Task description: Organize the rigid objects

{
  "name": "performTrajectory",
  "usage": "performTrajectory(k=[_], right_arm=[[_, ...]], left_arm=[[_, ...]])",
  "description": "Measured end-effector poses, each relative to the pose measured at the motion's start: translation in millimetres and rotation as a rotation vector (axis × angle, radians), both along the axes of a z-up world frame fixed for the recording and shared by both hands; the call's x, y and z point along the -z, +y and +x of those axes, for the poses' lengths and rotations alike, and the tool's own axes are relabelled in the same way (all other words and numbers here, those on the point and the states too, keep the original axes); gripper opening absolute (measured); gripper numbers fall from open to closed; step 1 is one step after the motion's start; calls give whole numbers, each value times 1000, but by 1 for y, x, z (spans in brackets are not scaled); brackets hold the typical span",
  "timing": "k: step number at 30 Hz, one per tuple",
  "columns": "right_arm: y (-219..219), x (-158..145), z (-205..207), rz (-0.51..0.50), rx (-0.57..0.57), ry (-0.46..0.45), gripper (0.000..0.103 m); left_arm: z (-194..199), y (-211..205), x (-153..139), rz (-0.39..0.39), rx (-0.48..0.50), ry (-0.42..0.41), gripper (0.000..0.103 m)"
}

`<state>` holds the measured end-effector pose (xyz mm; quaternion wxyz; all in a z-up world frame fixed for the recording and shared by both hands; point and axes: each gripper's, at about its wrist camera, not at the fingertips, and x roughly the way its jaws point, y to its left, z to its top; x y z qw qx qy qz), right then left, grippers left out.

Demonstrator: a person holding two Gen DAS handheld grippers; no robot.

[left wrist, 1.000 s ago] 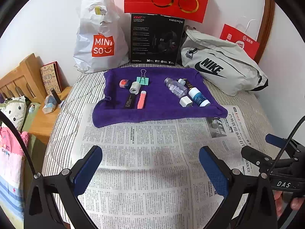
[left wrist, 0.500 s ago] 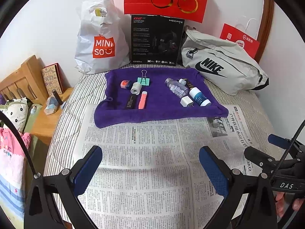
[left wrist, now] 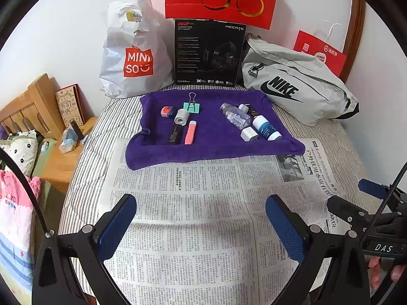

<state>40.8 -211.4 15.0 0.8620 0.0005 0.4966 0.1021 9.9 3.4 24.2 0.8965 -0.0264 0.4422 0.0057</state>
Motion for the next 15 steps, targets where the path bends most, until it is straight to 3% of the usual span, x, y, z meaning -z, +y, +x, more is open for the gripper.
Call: performTrajectory(k=[15], right_arm=[[-1, 0, -1, 1, 2, -1, 103]], left_arm=[[1, 3, 2, -3, 6, 5, 103]])
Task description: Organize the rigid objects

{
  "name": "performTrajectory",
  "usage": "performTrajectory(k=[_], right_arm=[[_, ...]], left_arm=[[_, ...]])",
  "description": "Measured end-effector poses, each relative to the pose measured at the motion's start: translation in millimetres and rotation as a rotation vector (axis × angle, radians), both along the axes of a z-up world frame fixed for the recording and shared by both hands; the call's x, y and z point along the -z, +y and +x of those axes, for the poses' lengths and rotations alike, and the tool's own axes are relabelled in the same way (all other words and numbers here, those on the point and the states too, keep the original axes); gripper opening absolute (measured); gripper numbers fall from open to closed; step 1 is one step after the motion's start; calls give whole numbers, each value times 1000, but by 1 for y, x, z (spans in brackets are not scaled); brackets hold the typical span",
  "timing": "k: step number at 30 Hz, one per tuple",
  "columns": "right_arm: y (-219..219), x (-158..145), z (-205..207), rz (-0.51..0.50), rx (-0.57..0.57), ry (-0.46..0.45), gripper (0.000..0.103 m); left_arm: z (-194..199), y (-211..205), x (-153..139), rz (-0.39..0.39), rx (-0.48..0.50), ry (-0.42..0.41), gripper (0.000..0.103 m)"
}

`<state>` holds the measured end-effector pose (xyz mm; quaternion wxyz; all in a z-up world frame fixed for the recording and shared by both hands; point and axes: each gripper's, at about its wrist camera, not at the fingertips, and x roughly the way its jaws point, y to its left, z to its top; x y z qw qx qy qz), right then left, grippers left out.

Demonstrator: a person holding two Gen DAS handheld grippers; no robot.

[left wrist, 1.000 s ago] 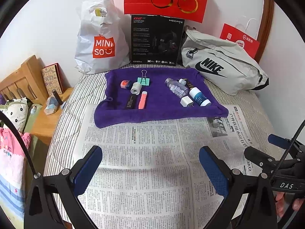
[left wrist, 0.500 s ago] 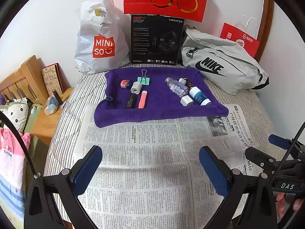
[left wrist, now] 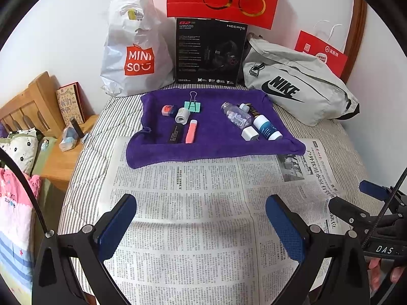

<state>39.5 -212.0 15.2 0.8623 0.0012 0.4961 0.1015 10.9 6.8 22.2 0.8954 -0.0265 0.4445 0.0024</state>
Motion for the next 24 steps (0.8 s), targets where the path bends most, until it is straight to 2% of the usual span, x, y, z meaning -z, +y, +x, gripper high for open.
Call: performTrajectory(k=[24], right_arm=[[0, -6, -2, -6, -3, -9, 103]], left_arm=[[0, -3, -7, -4, 19, -20, 103]])
